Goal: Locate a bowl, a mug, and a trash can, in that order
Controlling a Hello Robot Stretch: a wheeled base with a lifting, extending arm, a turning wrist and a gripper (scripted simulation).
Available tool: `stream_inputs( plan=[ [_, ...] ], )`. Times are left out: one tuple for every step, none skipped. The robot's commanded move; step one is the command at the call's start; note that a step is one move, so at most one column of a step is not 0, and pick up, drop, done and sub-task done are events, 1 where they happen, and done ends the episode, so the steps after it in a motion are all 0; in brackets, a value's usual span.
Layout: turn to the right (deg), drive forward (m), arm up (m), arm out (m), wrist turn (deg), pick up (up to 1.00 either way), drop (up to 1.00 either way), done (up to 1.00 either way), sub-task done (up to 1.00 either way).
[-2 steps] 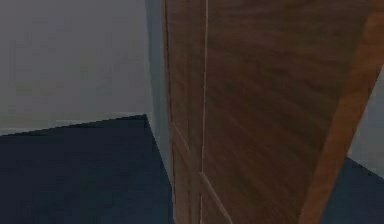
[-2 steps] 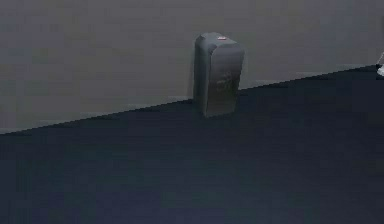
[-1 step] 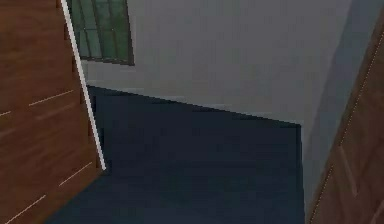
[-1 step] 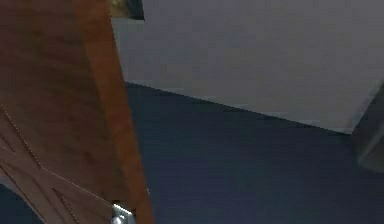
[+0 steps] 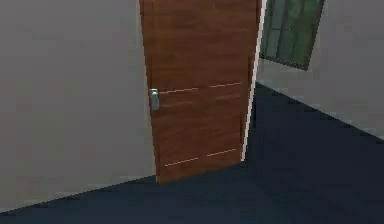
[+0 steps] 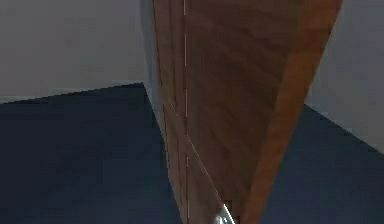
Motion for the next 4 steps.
stream_inputs(
  plan=[
    [-45.0,0.00,0.00,0.00,0.0,0.00,0.00,0.00,0.00],
    [-18.0,0.00,0.00,0.00,0.0,0.00,0.00,0.00,0.00],
    [0.0,0.20,0.00,0.00,0.0,0.00,0.00,0.00,0.00],
    [-45.0,0.00,0.00,0.00,0.0,0.00,0.00,0.00,0.00]
  ],
)
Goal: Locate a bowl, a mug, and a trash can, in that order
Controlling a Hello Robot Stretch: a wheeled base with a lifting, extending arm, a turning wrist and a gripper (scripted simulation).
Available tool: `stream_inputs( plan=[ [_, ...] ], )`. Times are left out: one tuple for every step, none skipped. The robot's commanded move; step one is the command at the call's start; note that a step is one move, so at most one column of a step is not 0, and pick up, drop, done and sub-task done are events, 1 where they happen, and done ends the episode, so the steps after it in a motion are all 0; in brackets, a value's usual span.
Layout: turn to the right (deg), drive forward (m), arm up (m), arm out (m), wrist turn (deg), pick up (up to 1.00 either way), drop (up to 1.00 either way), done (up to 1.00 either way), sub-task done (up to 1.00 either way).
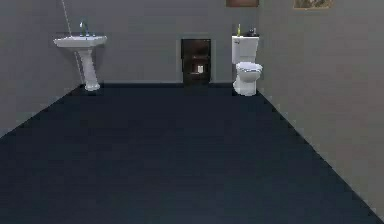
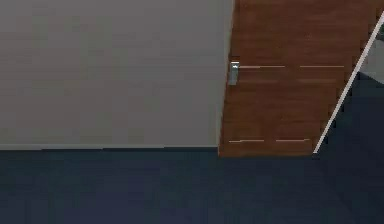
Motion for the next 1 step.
stream_inputs(
  plan=[
    [-42.0,0.00,0.00,0.00,0.0,0.00,0.00,0.00,0.00]
  ],
)
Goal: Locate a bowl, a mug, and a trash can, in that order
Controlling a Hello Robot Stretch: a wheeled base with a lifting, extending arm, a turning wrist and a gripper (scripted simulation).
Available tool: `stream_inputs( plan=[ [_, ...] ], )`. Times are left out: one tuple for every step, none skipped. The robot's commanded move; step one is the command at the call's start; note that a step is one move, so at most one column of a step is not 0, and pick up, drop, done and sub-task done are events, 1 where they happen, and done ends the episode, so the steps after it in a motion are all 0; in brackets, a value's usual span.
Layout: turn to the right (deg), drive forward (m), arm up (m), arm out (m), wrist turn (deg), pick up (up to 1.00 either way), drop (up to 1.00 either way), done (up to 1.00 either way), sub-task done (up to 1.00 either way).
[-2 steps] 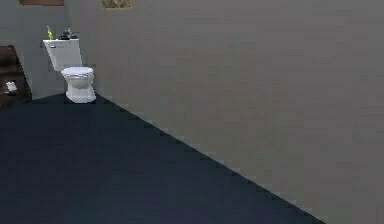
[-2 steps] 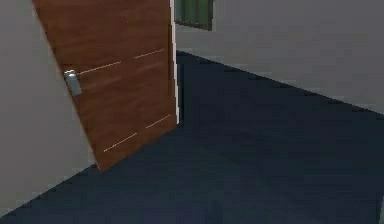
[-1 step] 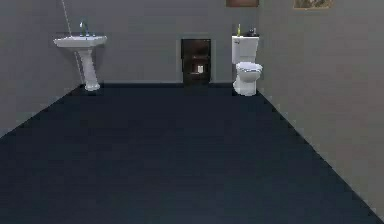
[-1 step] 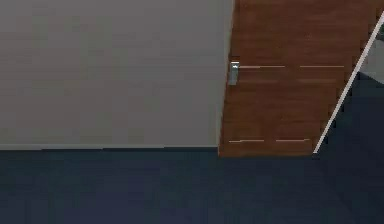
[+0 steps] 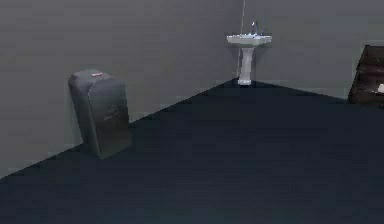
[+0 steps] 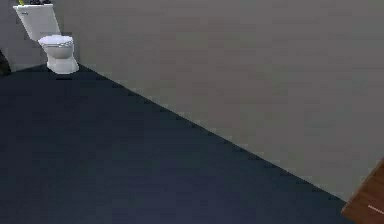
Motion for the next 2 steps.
stream_inputs(
  plan=[
    [0.0,0.25,0.00,0.00,0.0,0.00,0.00,0.00,0.00],
    [-45.0,0.00,0.00,0.00,0.0,0.00,0.00,0.00,0.00]
  ],
)
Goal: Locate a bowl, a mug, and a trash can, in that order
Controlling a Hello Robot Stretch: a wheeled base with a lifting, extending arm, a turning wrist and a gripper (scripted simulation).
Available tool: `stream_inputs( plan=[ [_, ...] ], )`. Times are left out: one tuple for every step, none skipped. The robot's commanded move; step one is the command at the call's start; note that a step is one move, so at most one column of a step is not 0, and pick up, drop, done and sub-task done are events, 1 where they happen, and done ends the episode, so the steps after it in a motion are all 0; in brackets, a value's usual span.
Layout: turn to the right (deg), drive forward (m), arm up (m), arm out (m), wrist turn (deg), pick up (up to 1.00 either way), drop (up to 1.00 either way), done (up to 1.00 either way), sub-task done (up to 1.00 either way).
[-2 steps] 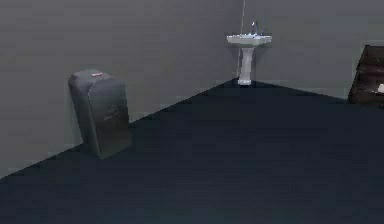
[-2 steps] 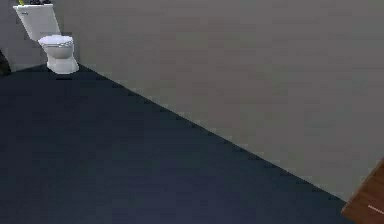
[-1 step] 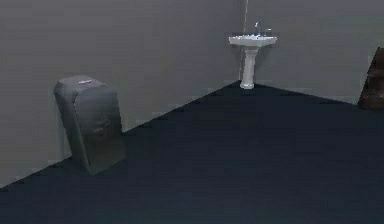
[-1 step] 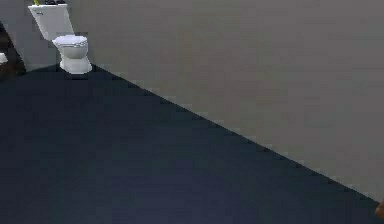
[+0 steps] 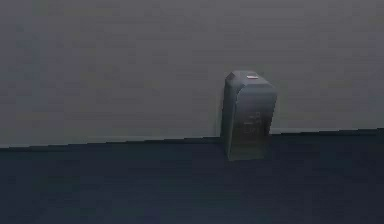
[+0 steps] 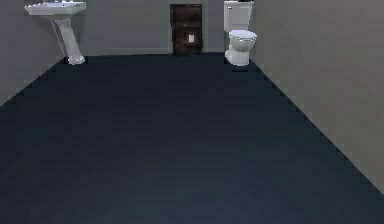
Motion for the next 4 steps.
stream_inputs(
  plan=[
    [-3.0,0.00,0.00,0.00,0.0,0.00,0.00,0.00,0.00],
    [0.0,0.50,0.00,0.00,0.0,0.00,0.00,0.00,0.00],
    [-3.0,0.00,0.00,0.00,0.0,0.00,0.00,0.00,0.00],
    [0.0,0.75,0.00,0.00,0.0,0.00,0.00,0.00,0.00]
  ],
)
